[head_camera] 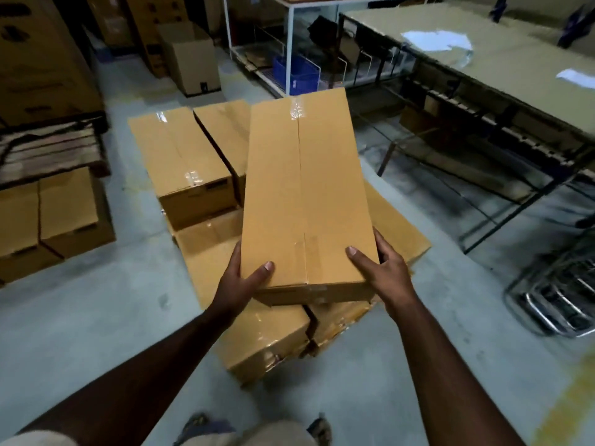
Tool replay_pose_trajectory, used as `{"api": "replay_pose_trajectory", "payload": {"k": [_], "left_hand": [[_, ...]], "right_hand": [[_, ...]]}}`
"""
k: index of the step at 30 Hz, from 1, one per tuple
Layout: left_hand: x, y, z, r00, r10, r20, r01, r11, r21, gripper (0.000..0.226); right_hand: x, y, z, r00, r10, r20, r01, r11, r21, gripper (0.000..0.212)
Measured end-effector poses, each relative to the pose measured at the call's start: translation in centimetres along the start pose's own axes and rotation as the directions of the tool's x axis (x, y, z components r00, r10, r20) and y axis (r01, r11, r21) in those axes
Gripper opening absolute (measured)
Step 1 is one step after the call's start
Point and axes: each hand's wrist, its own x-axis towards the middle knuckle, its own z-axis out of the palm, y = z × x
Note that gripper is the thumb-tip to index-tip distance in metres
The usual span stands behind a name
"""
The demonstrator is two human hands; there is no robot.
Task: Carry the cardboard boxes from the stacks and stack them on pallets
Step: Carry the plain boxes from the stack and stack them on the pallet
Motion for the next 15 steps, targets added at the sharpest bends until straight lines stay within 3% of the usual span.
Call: {"api": "replay_pose_trajectory", "payload": {"k": [9,15], "left_hand": [[6.8,1.8,12.4,0.999,-0.040,0.002,0.040,0.999,-0.034,0.089],[15.1,1.1,19.9,0.993,-0.027,0.119,0.028,1.000,-0.009,0.131]], "right_hand": [[10.7,3.2,-9.9,0.997,0.067,0.049,-0.068,0.997,0.029,0.068],[21.7,2.9,-16.1,0.985,0.048,0.163,-0.036,0.996,-0.080,0.079]]}}
